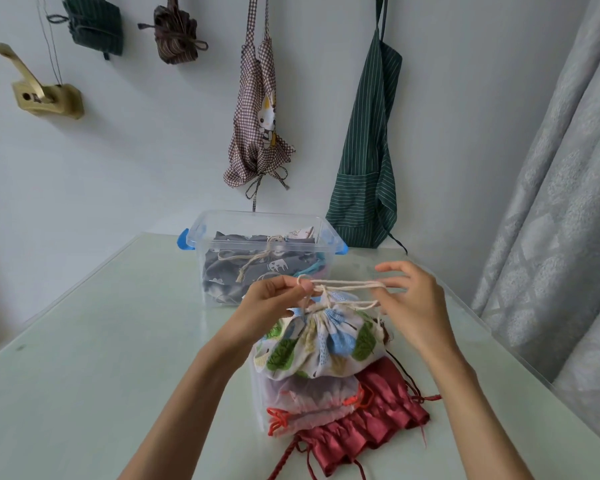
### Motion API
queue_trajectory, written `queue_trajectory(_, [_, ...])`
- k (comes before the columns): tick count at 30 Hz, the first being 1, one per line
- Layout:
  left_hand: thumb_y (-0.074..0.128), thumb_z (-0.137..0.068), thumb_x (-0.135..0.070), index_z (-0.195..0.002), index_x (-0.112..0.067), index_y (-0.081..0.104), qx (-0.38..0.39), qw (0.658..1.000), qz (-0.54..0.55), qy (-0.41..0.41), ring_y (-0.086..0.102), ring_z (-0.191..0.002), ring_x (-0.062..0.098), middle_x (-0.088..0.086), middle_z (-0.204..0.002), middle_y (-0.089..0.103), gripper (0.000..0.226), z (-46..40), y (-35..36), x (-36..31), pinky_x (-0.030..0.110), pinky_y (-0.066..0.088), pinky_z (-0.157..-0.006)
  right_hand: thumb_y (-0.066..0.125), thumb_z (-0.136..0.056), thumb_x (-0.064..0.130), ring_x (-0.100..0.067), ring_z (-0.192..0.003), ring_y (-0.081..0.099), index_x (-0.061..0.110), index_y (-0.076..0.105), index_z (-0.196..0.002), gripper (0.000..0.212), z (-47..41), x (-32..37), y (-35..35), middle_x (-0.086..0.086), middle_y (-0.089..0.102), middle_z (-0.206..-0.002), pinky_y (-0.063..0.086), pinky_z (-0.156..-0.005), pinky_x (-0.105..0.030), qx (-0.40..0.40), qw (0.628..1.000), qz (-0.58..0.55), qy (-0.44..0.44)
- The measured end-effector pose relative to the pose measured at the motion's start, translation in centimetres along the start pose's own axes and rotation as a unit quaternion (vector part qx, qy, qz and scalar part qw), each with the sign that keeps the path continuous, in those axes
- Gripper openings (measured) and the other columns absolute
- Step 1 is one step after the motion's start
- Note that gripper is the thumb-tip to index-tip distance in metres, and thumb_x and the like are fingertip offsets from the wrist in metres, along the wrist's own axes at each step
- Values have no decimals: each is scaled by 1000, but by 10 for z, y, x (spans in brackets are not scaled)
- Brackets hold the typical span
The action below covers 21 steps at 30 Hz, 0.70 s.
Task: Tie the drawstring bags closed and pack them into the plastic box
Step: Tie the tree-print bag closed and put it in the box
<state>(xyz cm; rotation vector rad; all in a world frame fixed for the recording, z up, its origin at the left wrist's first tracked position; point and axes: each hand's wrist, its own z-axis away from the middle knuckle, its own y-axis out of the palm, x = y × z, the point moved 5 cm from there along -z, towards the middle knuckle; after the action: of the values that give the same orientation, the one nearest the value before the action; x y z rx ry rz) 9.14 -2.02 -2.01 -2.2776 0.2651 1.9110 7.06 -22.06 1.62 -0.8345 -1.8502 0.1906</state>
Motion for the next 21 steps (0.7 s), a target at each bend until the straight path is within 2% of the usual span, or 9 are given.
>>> queue_trajectory(3, [56, -92, -28, -99, -5, 65, -3, 999, 32, -19, 62, -78, 5, -4, -79, 66, 26, -1, 0, 4, 21, 46, -80, 68, -82, 19, -12, -77, 68, 26, 70, -98, 18, -5, -11, -5, 7, 72, -93, 55, -80, -38, -8, 1000, 8, 12])
queue_trajectory(5, [55, -93, -27, -100, -9, 65, -20, 998, 56, -35, 63, -77, 5, -5, -80, 68, 22, -1, -3, 8, 24, 46, -84, 67, -83, 22, -12, -77, 67, 25, 73, -94, 13, -7, -16, -15, 6, 74, -88, 54, -79, -33, -31, 998, 50, 10])
queue_trajectory(8, [54, -94, -25, -99, -12, 64, -49, 992, 103, -62, 66, -83, 6, -6, -82, 69, 17, -3, -7, 13, 27, 46, -87, 69, -82, 21, -17, -67, 70, 27, 74, -80, 8, -11, -22, -19, 4, 73, -66, 57, -71, -34, 48, 998, 6, 26])
queue_trajectory(10, [52, -95, -24, -94, -15, 65, -56, 988, 127, -74, 67, -86, 7, -9, -77, 70, 16, -3, -7, 14, 24, 47, -82, 66, -86, 16, -13, -73, 71, 25, 74, -84, 12, -10, -18, -17, 1, 75, -71, 56, -67, -24, 130, 991, -41, 9])
queue_trajectory(13, [52, -96, -23, -87, -18, 66, -60, 983, 145, -96, 64, -78, 6, -9, -70, 66, 17, -3, -5, 15, 22, 43, -73, 53, -94, 18, -3, -85, 68, 26, 73, -97, 21, -4, -12, -19, 7, 75, -88, 51, -76, -14, 237, 969, -62, -16])
queue_trajectory(15, [53, -95, -23, -82, -18, 64, -57, 983, 136, -111, 56, -71, 8, -6, -69, 61, 18, -4, -5, 18, 23, 39, -72, 47, -96, 21, -2, -86, 69, 21, 71, -102, 25, 2, -16, -19, 8, 75, -94, 50, -80, -15, 318, 945, -64, 28])
queue_trajectory(17, [52, -96, -21, -79, -18, 62, -63, 982, 130, -126, 51, -62, 6, -6, -66, 57, 20, -5, -5, 21, 18, 37, -58, 44, -97, 24, -8, -88, 70, 15, 69, -108, 28, 9, -26, -18, 8, 73, -104, 52, -78, -18, 391, 918, -23, 70])
queue_trajectory(19, [49, -97, -18, -78, -17, 61, -76, 978, 140, -138, 47, -53, 2, -8, -60, 54, 22, -6, -5, 24, 13, 31, -40, 45, -97, 27, -9, -86, 70, 18, 70, -104, 28, 13, -30, -19, 6, 73, -102, 50, -74, -19, 424, 903, 20, 71])
queue_trajectory(21, [47, -97, -16, -79, -17, 60, -70, 968, 192, -147, 42, -47, 0, -10, -57, 50, 22, -7, -4, 24, 12, 23, -34, 48, -93, 33, -10, -69, 65, 18, 74, -93, 30, 14, -26, -19, 3, 73, -84, 47, -65, -17, 420, 906, -5, 49])
